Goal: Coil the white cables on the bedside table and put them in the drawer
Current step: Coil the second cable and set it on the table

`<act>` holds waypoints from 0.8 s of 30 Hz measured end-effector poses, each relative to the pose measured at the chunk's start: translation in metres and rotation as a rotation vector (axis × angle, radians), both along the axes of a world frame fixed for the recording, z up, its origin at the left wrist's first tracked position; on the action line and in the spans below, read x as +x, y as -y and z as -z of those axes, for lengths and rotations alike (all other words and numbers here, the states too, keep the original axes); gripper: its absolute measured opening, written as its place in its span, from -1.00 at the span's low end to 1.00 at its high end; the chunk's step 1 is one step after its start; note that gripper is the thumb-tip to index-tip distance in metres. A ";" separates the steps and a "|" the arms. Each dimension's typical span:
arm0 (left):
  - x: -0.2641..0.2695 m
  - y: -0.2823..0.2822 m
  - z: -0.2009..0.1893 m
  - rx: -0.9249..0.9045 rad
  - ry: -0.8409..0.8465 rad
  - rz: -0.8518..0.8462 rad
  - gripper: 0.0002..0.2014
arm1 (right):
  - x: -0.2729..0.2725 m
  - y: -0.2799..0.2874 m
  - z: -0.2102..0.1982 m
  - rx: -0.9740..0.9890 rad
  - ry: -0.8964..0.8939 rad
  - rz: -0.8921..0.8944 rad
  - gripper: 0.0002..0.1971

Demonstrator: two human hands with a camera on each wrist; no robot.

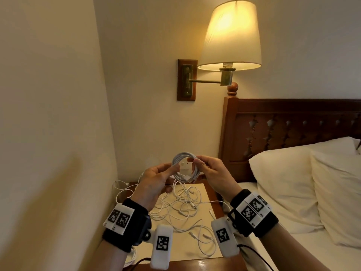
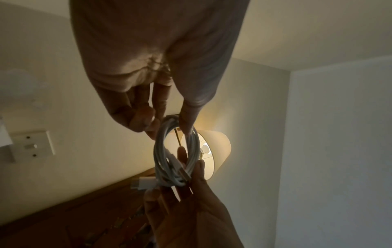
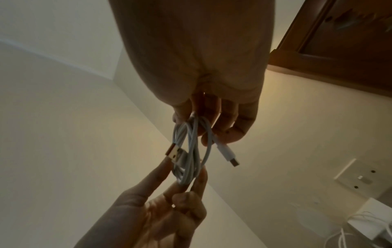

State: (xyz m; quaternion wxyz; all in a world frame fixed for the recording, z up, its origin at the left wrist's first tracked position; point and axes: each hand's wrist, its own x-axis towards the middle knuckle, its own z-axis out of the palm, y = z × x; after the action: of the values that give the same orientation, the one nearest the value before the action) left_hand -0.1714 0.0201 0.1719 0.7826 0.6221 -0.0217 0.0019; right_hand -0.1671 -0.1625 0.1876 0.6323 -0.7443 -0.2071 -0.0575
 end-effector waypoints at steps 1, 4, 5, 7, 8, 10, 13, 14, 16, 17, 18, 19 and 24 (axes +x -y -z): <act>-0.001 -0.002 0.002 0.017 0.015 -0.007 -0.71 | 0.000 0.000 0.001 0.001 -0.011 -0.006 -0.72; -0.004 -0.005 0.010 0.076 0.059 -0.020 -0.75 | 0.000 0.001 0.006 -0.036 -0.035 -0.013 -0.70; -0.005 -0.006 0.013 0.086 0.065 -0.019 -0.76 | 0.001 0.001 0.009 -0.059 -0.042 -0.012 -0.69; -0.006 -0.008 0.021 0.106 0.061 -0.017 -0.78 | 0.001 0.001 0.015 -0.109 -0.068 -0.014 -0.69; -0.007 -0.008 0.027 0.115 0.051 -0.025 -0.80 | 0.000 0.000 0.021 -0.130 -0.086 -0.009 -0.70; -0.008 -0.009 0.045 0.103 0.002 -0.053 -0.81 | -0.002 -0.001 0.035 -0.156 -0.124 0.049 -0.70; -0.010 -0.014 0.083 -0.001 -0.122 -0.130 -0.85 | -0.012 0.006 0.063 -0.163 -0.188 0.161 -0.66; -0.012 -0.017 0.099 -0.040 -0.172 -0.178 -0.86 | -0.019 0.011 0.076 -0.155 -0.227 0.164 -0.69; -0.018 -0.023 0.134 -0.088 -0.279 -0.291 -0.88 | -0.040 0.024 0.106 -0.168 -0.317 0.152 -0.76; -0.021 -0.026 0.154 -0.105 -0.338 -0.347 -0.90 | -0.053 0.031 0.121 -0.179 -0.366 0.141 -0.79; -0.026 -0.029 0.171 -0.128 -0.405 -0.401 -0.90 | -0.066 0.038 0.136 -0.196 -0.420 0.118 -0.81; -0.029 -0.031 0.189 -0.156 -0.461 -0.458 -0.89 | -0.079 0.045 0.151 -0.243 -0.484 0.100 -0.82; -0.038 -0.034 0.236 -0.294 -0.638 -0.654 -0.89 | -0.146 0.086 0.211 -0.392 -0.822 0.095 -0.67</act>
State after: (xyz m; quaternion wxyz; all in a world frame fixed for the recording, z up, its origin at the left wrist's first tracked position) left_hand -0.2094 0.0540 -0.0636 0.7883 0.4485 0.4170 0.0600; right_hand -0.3128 -0.2483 -0.0238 0.5057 -0.8197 0.0883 0.2542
